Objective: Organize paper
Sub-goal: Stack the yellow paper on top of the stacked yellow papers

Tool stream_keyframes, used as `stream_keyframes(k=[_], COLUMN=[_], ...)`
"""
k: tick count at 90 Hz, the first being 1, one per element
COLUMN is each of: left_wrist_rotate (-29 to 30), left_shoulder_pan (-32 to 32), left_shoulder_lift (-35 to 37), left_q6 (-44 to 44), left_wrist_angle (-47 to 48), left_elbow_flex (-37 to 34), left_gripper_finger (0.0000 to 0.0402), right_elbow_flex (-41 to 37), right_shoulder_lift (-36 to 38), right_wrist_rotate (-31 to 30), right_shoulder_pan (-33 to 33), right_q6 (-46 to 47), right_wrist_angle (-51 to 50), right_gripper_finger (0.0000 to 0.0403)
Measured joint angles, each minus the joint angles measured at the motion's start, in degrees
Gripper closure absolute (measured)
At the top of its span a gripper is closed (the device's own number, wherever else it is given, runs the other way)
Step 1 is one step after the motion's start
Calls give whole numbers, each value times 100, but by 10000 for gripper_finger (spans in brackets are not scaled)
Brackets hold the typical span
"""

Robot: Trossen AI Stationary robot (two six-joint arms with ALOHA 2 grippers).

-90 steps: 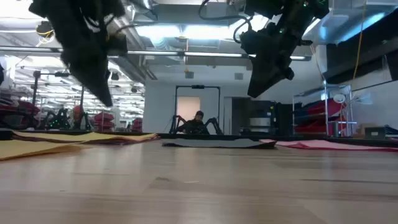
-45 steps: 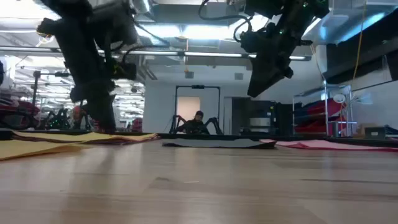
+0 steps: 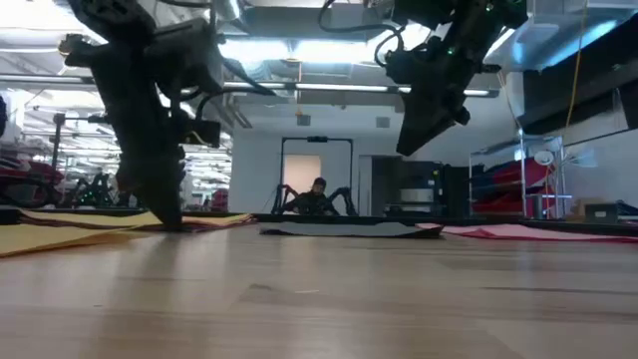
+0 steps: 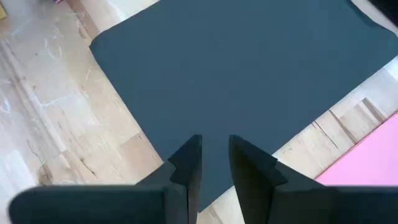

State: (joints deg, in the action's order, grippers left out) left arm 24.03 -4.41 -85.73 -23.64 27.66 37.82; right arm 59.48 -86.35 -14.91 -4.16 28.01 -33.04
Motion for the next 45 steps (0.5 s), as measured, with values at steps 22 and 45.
stream_keyframes(k=[22, 45], left_wrist_rotate=[-590, -946], left_shoulder_pan=[5, -14], left_shoulder_lift=[9, 535], left_q6=[-7, -246], left_wrist_angle=[-49, 365], left_elbow_flex=[2, 133], left_gripper_finger=[394, 401], right_elbow_flex=[0, 0], right_shoulder_lift=[0, 0], right_wrist_rotate=[-151, -152], right_shoulder_pan=[0, 0], right_q6=[-4, -15], right_wrist_angle=[2, 11], right_gripper_finger=[333, 333])
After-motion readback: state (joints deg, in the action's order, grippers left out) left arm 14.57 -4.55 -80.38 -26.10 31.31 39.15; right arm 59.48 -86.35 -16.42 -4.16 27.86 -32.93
